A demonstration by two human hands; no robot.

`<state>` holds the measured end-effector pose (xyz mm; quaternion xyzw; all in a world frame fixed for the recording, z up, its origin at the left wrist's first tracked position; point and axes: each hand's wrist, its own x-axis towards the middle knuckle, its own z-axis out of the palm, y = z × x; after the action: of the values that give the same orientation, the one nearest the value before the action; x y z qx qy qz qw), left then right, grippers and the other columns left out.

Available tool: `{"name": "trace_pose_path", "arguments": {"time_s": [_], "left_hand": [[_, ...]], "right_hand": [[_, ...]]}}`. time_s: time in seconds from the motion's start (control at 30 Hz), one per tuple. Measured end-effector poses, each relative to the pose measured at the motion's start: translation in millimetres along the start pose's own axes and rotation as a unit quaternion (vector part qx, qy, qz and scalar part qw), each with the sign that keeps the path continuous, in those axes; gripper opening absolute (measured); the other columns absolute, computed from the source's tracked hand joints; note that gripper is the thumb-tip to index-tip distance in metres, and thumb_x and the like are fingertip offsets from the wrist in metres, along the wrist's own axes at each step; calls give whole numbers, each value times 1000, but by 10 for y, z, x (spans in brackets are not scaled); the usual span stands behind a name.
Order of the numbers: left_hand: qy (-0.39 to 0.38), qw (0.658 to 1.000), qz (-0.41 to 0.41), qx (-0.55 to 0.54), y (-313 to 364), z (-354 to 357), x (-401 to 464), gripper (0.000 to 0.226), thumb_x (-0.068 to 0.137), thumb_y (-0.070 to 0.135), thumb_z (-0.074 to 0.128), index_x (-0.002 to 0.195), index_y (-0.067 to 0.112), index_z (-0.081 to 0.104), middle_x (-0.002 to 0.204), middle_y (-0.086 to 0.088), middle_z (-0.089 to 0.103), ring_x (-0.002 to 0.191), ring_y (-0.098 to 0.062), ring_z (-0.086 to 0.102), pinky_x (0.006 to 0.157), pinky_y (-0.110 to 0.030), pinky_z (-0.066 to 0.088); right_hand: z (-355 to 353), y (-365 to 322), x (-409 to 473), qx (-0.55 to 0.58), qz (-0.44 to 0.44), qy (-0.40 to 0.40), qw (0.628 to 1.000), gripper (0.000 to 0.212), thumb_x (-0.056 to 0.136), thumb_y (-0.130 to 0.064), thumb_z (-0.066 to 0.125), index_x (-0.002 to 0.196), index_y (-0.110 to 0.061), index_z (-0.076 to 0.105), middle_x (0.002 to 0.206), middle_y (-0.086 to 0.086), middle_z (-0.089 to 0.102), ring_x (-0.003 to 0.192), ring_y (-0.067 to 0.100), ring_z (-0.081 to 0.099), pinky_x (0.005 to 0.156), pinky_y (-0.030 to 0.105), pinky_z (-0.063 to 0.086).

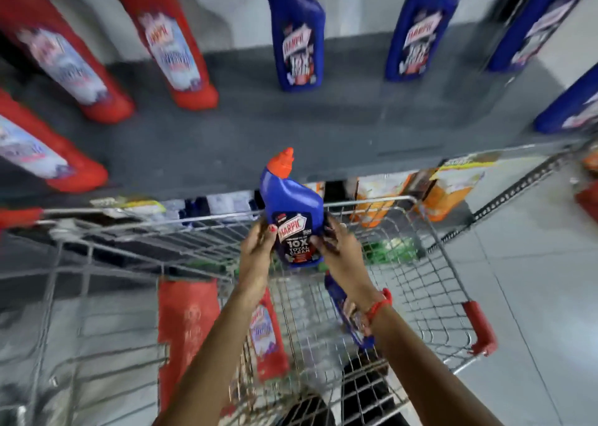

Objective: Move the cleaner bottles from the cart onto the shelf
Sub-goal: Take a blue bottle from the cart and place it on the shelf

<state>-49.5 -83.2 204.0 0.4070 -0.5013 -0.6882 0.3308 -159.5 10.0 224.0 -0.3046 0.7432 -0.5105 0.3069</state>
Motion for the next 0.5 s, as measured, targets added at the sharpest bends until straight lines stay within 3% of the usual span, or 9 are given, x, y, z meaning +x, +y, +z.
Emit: {"name": "trace_pose_path", "arguments": {"time_s": [0.07,0.17,0.2,0.33,0.43,0.5], "left_hand": [[-9,999,51,8,357,87,96,31,90,6,44,117,18,51,97,14,65,84,4,63,75,-13,52],[-32,993,115,14,831,248,221,27,89,9,46,105,29,56,99,10,63,84,6,63,76,-13,52],[-37,990,134,23,960,307,282,28,89,9,47,102,32,56,99,11,63,84,6,63,75,-12,52],[-43,983,170,50,1352,561,574,28,88,10,51,100,35,54,94,14,62,76,13,60,68,-10,49],[-47,983,171,49,1441,715,764,30,88,9,51,115,22,52,97,9,61,75,13,61,64,-7,49],[-47,984,164,54,1425,785,843,34,87,9,52,121,11,50,104,3,60,77,11,62,70,-10,52]], "right_hand": [[-71,-282,93,16,-41,16,999,44,83,-5,61,125,-14,49,103,1,66,96,13,63,85,26,52],[-217,-660,285,37,-87,47,994,43,84,-1,59,124,-12,50,104,1,65,93,8,62,74,2,47],[-272,-763,368,36,-99,60,993,44,83,0,59,125,-11,50,104,3,65,95,10,62,76,4,47],[-423,-1014,764,27,-134,91,986,48,83,2,58,128,-8,47,112,15,66,102,20,63,92,34,52],[-497,-1078,993,34,-129,92,987,47,84,7,54,129,-4,44,115,11,62,106,18,59,98,39,49],[-544,-1072,1101,29,-119,87,989,47,84,8,52,129,-5,43,113,9,59,106,17,56,101,44,48]]}}
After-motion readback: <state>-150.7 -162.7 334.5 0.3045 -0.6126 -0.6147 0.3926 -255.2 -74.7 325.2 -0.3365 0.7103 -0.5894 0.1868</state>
